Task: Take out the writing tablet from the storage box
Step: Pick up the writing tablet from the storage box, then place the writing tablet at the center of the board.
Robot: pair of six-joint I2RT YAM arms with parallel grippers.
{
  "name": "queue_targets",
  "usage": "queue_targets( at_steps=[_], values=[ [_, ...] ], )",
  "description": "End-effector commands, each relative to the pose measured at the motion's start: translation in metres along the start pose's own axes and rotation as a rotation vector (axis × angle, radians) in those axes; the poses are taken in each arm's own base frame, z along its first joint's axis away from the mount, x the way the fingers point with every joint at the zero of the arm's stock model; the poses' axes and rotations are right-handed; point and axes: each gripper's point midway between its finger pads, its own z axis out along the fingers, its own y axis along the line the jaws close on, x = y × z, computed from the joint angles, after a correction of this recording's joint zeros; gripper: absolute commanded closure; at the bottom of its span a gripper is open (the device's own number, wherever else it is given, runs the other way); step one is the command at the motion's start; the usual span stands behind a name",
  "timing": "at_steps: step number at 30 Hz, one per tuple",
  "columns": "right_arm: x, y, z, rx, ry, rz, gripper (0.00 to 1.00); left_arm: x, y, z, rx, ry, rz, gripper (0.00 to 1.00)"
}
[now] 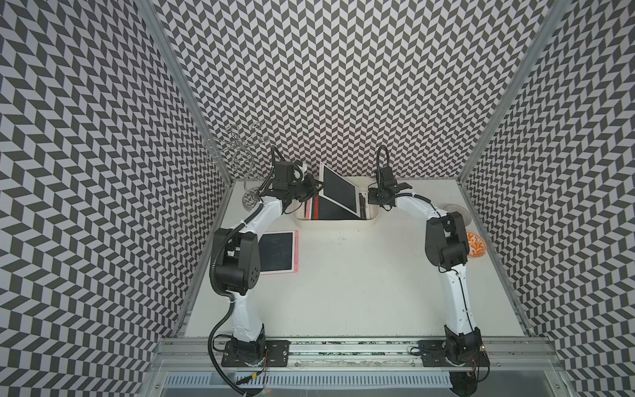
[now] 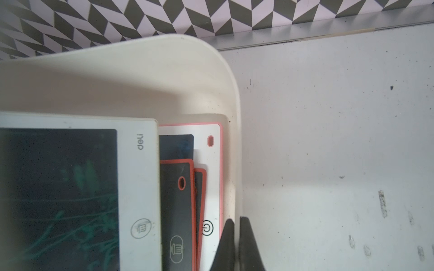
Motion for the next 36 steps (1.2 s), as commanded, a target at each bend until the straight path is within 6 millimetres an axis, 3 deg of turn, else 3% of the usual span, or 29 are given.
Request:
queue_targets(
  at_steps=[1, 13, 18, 21, 29, 31, 36],
  values=[
    [-0.016, 0.015, -0.002, -0.039, -0.049, 0.008, 1.00, -0.010, -0.030, -0.019, 0.077, -0.042, 0.040, 1.00],
    [-0.023, 0.008, -0.003, -0.035, -0.060, 0.016, 0.98, -0.010, -0.058, -0.048, 0.152, -0.064, 0.017, 1.00],
    [-0.030, 0.009, -0.011, -0.039, -0.078, 0.017, 0.76, -0.008, -0.062, -0.064, 0.163, -0.074, 0.007, 1.00],
    [-0.035, 0.008, -0.018, -0.033, -0.091, 0.023, 0.55, -0.004, -0.065, -0.074, 0.174, -0.074, 0.001, 1.00],
    [-0.060, 0.004, -0.058, 0.000, -0.164, 0.037, 0.09, 0.014, -0.068, -0.107, 0.193, -0.084, -0.018, 1.00],
    [-0.066, 0.000, -0.071, 0.018, -0.180, 0.044, 0.00, 0.020, -0.071, -0.117, 0.206, -0.079, -0.019, 1.00],
    [-0.075, -0.006, -0.102, 0.045, -0.216, 0.066, 0.01, 0.041, -0.074, -0.142, 0.229, -0.085, -0.039, 1.00]
  ],
)
